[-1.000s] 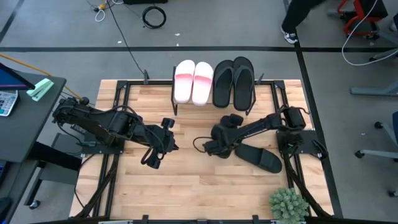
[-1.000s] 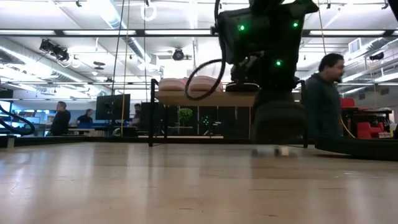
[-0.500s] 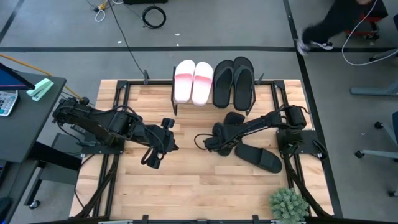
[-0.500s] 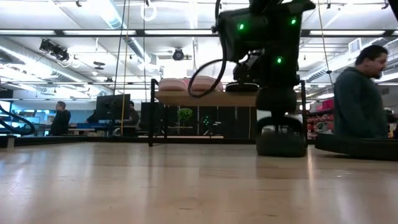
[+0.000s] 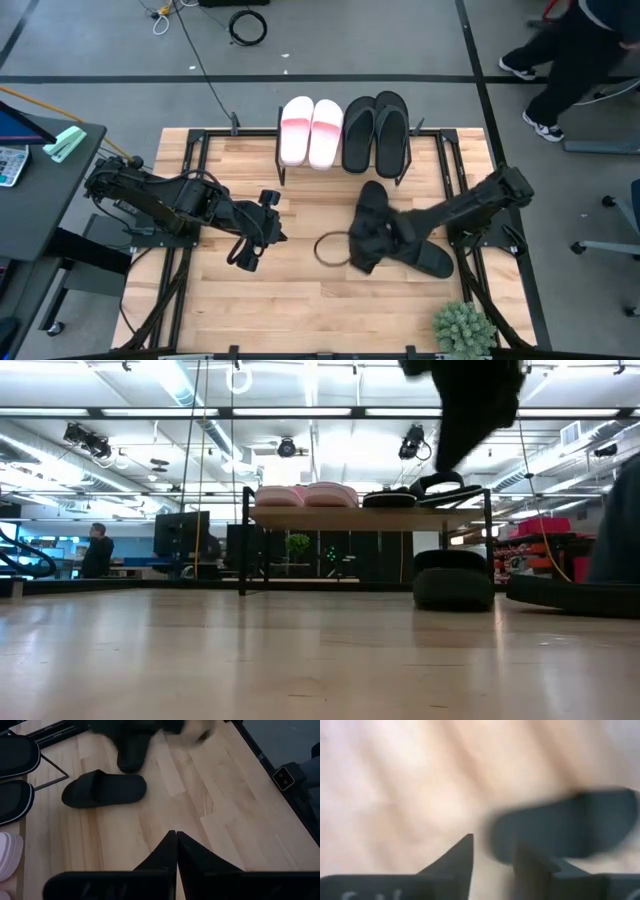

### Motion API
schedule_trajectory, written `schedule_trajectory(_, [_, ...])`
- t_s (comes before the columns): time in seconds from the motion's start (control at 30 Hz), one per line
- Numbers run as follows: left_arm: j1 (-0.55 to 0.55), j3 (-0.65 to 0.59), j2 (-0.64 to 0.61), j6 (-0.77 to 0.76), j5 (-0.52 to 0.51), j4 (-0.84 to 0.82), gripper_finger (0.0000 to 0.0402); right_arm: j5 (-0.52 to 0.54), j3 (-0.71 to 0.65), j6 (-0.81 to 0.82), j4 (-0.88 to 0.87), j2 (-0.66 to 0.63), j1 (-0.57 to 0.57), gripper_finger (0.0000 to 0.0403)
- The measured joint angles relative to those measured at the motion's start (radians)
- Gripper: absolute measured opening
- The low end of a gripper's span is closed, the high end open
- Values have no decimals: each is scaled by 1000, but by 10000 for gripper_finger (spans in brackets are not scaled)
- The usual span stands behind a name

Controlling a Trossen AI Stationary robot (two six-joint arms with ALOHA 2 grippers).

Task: Pick and place slides into the shelf
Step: Put the bottom black slide under the shelf

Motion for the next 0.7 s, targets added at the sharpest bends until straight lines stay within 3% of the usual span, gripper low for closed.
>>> schedule_trajectory(0.13, [0,0,0,0,0,0,12,-28,-31,14,272,18,65,73])
schedule_trajectory(0.23, [0,0,0,-6,0,0,16,-27,-36,13,325,79,100,15])
schedule_trajectory(0.47, [0,0,0,-25,0,0,22,-74,-36,114,261,205,115,4])
schedule_trajectory(0.7, [0,0,0,-26,0,1,12,-66,-37,111,167,241,28,3])
